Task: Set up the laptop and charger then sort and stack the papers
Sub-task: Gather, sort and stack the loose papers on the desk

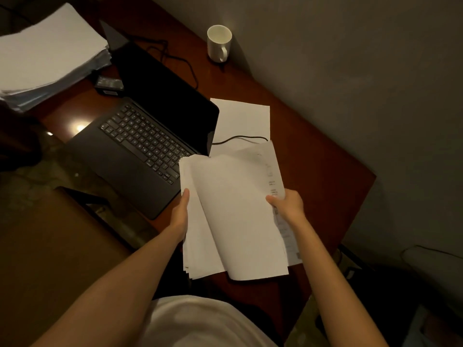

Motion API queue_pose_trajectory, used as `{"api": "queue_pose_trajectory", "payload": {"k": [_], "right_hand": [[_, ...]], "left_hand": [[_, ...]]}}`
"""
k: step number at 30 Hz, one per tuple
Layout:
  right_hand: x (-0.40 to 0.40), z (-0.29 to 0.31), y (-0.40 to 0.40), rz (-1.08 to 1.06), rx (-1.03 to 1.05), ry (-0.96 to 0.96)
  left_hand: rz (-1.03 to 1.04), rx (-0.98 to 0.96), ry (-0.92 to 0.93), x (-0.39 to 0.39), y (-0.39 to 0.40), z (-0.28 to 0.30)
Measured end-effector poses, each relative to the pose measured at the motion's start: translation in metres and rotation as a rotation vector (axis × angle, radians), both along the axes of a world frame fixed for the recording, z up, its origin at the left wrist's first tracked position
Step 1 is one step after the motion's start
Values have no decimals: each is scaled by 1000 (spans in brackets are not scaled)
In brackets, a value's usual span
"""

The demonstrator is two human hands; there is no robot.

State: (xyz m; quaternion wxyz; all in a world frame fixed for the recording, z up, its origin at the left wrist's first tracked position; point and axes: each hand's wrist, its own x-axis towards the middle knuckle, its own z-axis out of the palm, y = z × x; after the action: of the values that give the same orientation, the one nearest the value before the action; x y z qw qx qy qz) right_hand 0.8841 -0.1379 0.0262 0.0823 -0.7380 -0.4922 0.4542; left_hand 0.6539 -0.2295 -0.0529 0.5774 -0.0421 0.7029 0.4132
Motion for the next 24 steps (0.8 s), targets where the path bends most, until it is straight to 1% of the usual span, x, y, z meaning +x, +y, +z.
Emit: {"api": "queue_pose_trajectory", "payload": {"k": [1, 2, 4, 7, 12, 15, 19, 24], "right_hand": [[-5, -5, 0, -19, 7, -3], [-10, -11, 1, -40, 11, 2], [-18, -18, 2, -89, 13, 21], [-23, -28, 3, -137, -1, 28], [-9, -41, -2, -210, 19, -158], [-4, -43, -7, -254, 9, -165], [-12, -46, -12, -179, 12, -31], [-22, -48, -14, -116, 63, -34]], "left_hand": [[-27, 1, 46, 0, 0, 0], [-36, -3, 49, 1, -1, 0], [-49, -9, 9, 1, -1, -3], [-74, 4, 11, -1, -2, -10], [-48, 41, 19, 3, -1, -12], [-40, 74, 24, 5, 0, -13], [-24, 72, 40, 5, 0, -15], [-60, 78, 115, 7, 0, -13]]}}
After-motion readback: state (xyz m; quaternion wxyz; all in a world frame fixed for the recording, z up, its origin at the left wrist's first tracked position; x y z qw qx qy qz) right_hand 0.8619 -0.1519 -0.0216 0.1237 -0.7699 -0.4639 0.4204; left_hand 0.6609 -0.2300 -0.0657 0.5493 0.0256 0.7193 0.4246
